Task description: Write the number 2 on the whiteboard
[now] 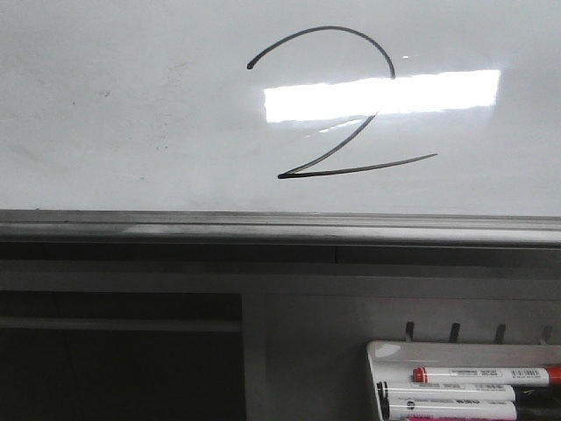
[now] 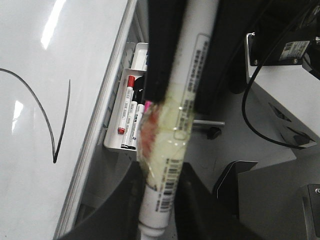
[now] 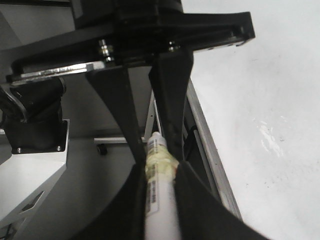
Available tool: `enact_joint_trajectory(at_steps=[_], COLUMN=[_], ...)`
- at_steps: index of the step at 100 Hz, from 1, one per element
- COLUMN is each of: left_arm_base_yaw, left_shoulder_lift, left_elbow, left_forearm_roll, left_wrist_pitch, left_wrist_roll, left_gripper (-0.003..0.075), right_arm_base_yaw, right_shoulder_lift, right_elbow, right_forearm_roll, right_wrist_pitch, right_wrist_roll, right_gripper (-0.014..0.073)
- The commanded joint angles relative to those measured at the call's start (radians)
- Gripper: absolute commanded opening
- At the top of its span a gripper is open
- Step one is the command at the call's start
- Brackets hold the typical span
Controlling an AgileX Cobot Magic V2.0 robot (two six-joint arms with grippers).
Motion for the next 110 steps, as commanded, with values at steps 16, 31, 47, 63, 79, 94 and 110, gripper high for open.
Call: enact_joint_trajectory(at_steps=[16,31,47,63,79,94,110], left_arm_base_yaw=[0.002,0.003,0.003,0.003,0.003,0.003,0.003], left_shoulder_lift=[-0.006,-0.006,-0.006,0.001,0.082,0.196,0.287], left_elbow=[-0.028,0.022,0.141,0.281,0.327,0.326,0.326], left_forearm_roll=[-0.136,-0.136,-0.142,-0.187,-0.254,-0.277,-0.349], left_wrist_pitch=[-0.145,-0.271,-0.560,-0.966,-1.141,-1.182,-1.249], left_wrist_roll=[-0.067,-0.148,-0.250,-0.393,-0.393,-0.393,-0.393], left_gripper=[-0.0020,-0.0020,-0.0020,-0.0020,-0.0020,-0.0020,-0.0020], right_arm_base_yaw=[-0.033,-0.138,-0.303,-0.431,-0.457,-0.457,-0.457], right_shoulder_lift=[-0.044,-0.128,-0.235,-0.327,-0.369,-0.367,-0.367], right_elbow=[-0.033,-0.033,0.001,0.103,0.209,0.256,0.257], right_forearm_roll=[0.055,0.055,0.051,0.051,0.067,0.084,0.102], right_wrist_pitch=[-0.115,-0.146,-0.122,-0.115,-0.110,-0.108,-0.103], right_wrist_roll=[-0.007,0.050,0.073,0.151,0.157,0.159,0.159], right_gripper=[0.0440,0.0564,0.0503,0.0203,-0.0071,-0.0071,-0.0071])
